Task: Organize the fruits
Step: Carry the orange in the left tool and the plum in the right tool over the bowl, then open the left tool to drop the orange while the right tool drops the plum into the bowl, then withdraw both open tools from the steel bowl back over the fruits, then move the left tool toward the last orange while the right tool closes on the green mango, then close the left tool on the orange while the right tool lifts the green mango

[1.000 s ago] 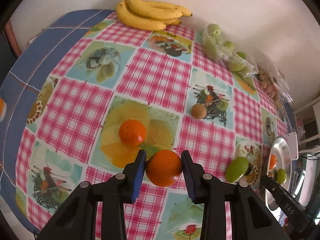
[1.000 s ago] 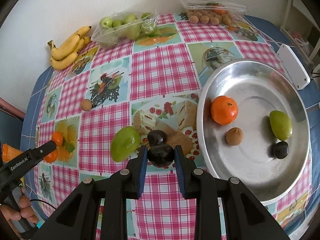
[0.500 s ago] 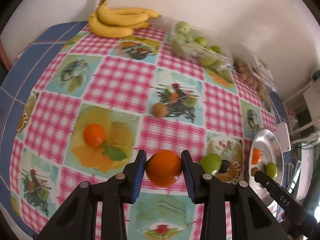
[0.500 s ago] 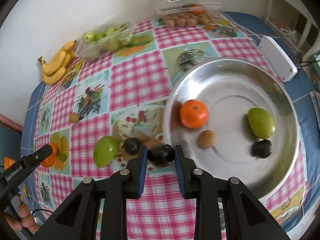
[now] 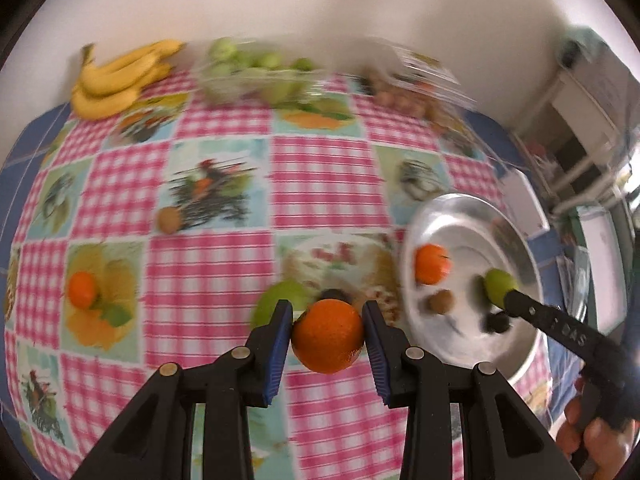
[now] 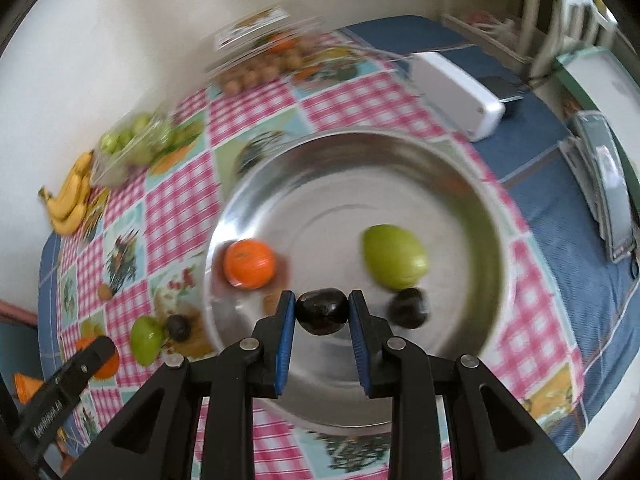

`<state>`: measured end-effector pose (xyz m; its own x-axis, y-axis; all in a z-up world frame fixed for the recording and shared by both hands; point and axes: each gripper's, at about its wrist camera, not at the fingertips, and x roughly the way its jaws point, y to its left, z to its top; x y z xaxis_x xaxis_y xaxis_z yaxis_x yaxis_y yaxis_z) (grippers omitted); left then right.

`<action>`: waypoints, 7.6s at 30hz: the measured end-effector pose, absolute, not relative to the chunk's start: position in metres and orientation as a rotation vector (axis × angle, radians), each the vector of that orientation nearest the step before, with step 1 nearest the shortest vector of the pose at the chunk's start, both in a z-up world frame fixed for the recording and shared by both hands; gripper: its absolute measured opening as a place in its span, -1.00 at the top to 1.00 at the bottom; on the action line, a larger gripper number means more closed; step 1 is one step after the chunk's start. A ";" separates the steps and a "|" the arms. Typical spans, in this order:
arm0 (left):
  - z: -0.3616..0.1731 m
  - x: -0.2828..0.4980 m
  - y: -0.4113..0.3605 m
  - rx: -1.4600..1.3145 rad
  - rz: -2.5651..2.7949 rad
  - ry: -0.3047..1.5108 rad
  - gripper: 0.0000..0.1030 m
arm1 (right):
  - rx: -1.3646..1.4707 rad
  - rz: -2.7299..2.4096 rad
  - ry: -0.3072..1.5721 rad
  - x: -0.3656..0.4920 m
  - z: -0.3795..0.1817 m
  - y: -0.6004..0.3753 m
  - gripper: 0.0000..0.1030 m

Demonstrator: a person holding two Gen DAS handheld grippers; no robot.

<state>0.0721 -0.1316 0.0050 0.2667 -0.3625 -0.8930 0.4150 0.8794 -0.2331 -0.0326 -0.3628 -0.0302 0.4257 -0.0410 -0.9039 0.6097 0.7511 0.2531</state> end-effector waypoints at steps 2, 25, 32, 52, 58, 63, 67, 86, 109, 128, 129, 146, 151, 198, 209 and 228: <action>0.008 0.066 -0.145 0.077 -0.558 1.175 0.26 | 0.635 -0.459 1.053 -0.039 -0.029 -0.373 0.46; -0.022 0.040 -0.238 0.267 -0.695 1.111 0.25 | 0.643 -0.356 0.988 -0.012 -0.039 -0.384 0.45; -0.030 0.044 -0.240 0.262 -0.693 1.119 0.25 | 0.666 -0.337 1.043 -0.008 -0.054 -0.380 0.45; -0.041 0.046 -0.243 0.272 -0.689 1.147 0.22 | 0.711 -0.360 1.119 -0.011 -0.071 -0.383 0.42; -0.032 0.047 -0.239 0.245 -0.701 1.141 0.09 | 0.709 -0.367 1.089 -0.014 -0.059 -0.383 0.29; -0.017 0.050 -0.233 0.211 -0.704 1.120 0.08 | 0.705 -0.372 1.023 -0.022 -0.037 -0.385 0.29; -0.008 0.056 -0.224 0.174 -0.676 1.120 0.06 | 0.687 -0.379 0.985 -0.028 -0.021 -0.385 0.29; -0.021 0.099 -0.148 0.016 -0.381 1.209 0.06 | 0.615 -0.417 1.065 -0.027 -0.031 -0.378 0.30; -0.038 0.099 -0.142 0.041 -0.319 1.264 -0.67 | 0.593 -0.456 1.097 -0.025 -0.039 -0.378 -0.48; -0.041 0.098 -0.141 0.069 -0.285 1.245 -1.00 | 0.600 -0.449 1.099 -0.024 -0.043 -0.374 -0.98; -0.041 0.098 -0.141 0.071 -0.287 1.245 -1.00 | 0.602 -0.450 1.101 -0.024 -0.044 -0.374 -0.98; -0.029 0.089 -0.143 0.140 -0.326 1.204 -1.00 | 0.602 -0.477 1.123 -0.031 -0.037 -0.373 -0.98; -0.024 0.087 -0.133 0.161 -0.305 1.184 -1.00 | 0.585 -0.476 1.127 -0.033 -0.031 -0.368 -0.98; -0.019 0.147 0.062 -0.136 -0.014 1.189 -1.00 | 0.418 -0.141 1.120 0.065 -0.030 -0.202 -0.98; -0.035 0.157 0.066 -0.143 -0.014 1.224 -0.70 | 0.388 -0.123 1.145 0.073 -0.046 -0.192 -0.52; -0.057 0.168 0.068 -0.181 -0.029 1.283 -0.11 | 0.373 -0.058 1.165 0.082 -0.053 -0.174 0.15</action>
